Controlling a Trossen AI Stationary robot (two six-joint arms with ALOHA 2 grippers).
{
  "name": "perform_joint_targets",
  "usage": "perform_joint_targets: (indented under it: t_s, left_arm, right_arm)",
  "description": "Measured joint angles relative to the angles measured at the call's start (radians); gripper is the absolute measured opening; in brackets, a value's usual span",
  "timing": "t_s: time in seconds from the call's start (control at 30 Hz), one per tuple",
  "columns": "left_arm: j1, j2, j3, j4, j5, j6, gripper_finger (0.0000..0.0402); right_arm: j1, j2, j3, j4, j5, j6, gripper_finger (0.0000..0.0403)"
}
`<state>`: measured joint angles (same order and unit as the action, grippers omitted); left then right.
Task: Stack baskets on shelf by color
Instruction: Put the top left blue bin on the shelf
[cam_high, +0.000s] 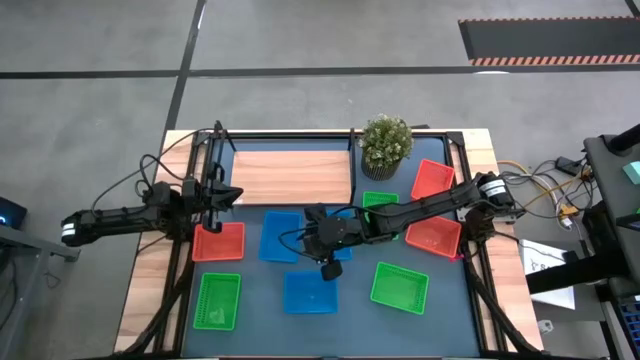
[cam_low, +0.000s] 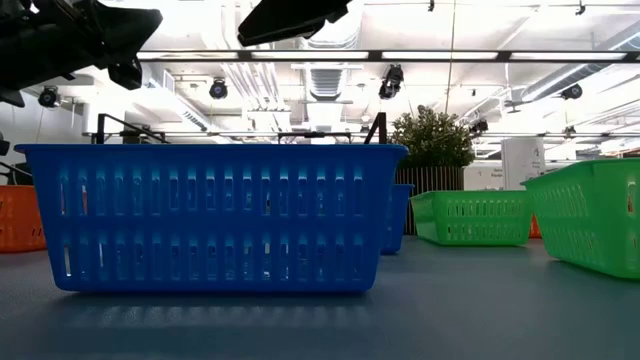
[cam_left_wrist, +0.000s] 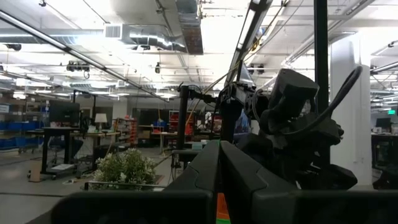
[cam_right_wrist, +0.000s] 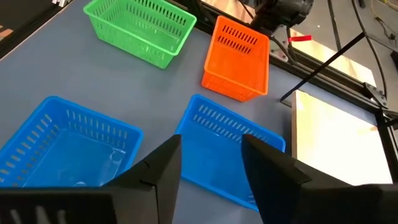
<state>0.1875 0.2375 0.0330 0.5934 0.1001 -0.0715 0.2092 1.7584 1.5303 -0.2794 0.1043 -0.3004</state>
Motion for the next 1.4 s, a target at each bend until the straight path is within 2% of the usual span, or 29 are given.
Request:
perform_joint_targets:
  t_s: [0.43, 0.7, 0.93, 1.23, 1.4]
  left_arm:
    - [0.0, 0.0, 0.0, 0.0, 0.0, 0.0, 0.0]
    - [0.0, 0.001, 0.0, 0.002, 0.0, 0.0, 0.0]
    - [0.0, -0.002, 0.0, 0.005, 0.0, -0.001, 0.0]
    - [0.0, 0.002, 0.0, 0.001, 0.0, -0.001, 0.0]
    - [0.0, 0.002, 0.0, 0.005, 0.0, -0.001, 0.0]
  right_arm:
    - [0.0, 0.01, 0.0, 0.064, 0.0, 0.095, 0.0167]
    - [0.0, 0.09, 0.016, 0.136, 0.0, 0.117, 0.0167]
    - [0.0, 0.232, 0.162, 0.107, -0.001, 0.151, 0.0167]
    - [0.0, 0.423, 0.473, -0.263, -0.007, 0.193, 0.0167]
    - [0.0, 0.497, 0.571, -0.322, -0.007, 0.218, 0.0167]
